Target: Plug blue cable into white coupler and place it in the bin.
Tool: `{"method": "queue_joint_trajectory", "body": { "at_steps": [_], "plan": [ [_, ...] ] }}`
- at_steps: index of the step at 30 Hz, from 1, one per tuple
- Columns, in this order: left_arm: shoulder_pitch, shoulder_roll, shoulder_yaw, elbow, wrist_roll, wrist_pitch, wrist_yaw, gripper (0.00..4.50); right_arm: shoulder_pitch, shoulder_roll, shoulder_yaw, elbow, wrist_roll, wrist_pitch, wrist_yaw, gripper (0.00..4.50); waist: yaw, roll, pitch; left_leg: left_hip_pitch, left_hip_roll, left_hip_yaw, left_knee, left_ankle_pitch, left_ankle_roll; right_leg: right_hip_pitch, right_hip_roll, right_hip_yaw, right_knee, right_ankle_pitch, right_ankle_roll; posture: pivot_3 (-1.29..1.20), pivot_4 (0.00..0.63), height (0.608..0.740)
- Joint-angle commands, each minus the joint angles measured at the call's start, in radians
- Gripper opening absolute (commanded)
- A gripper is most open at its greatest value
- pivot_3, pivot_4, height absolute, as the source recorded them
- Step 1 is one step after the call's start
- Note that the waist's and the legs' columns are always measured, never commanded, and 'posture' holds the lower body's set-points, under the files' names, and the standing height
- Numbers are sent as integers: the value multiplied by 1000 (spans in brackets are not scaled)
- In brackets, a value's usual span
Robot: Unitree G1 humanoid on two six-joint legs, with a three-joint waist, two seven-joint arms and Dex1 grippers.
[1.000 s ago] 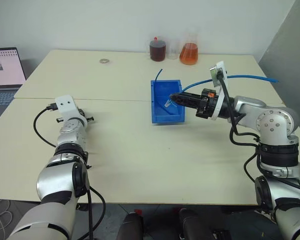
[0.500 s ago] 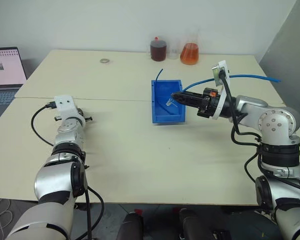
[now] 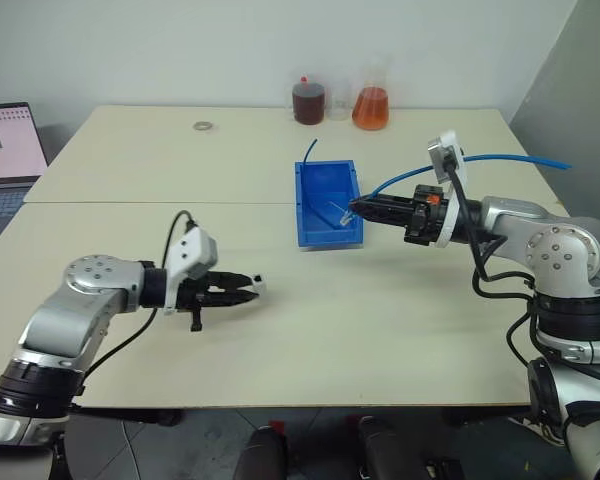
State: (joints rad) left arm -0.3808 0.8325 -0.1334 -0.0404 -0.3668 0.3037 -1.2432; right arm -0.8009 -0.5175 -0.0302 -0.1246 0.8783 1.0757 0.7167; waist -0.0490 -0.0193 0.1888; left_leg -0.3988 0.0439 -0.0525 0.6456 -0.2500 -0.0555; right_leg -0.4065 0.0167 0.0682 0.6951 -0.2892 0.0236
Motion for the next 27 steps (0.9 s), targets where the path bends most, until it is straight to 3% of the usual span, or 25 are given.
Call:
{"method": "queue_joint_trajectory", "body": {
  "at_steps": [1,8,18,27],
  "plan": [
    [-68,-108,-110,115,139,-211,-6,763,-31,-4,48,-42,-56,-75,50,93,0,0,0,-1,0,0,1,0,0,0,0,0,0,1,-1,0,150,740],
    [-129,-248,-151,360,221,-398,0,763,39,-38,241,-103,-249,-266,165,93,-3,0,0,-2,0,1,0,0,0,-2,0,1,1,2,-2,0,150,740],
    [-130,-282,-122,424,166,-382,-72,763,130,-32,369,-78,-448,-491,253,93,-3,0,0,-1,0,0,1,0,0,-2,0,0,2,1,-2,0,150,740],
    [-122,-287,-114,423,159,-361,-76,763,159,30,455,82,-621,-713,300,93,-6,0,0,-1,0,0,1,0,0,-1,0,0,2,1,-2,0,150,740]
  ]
}}
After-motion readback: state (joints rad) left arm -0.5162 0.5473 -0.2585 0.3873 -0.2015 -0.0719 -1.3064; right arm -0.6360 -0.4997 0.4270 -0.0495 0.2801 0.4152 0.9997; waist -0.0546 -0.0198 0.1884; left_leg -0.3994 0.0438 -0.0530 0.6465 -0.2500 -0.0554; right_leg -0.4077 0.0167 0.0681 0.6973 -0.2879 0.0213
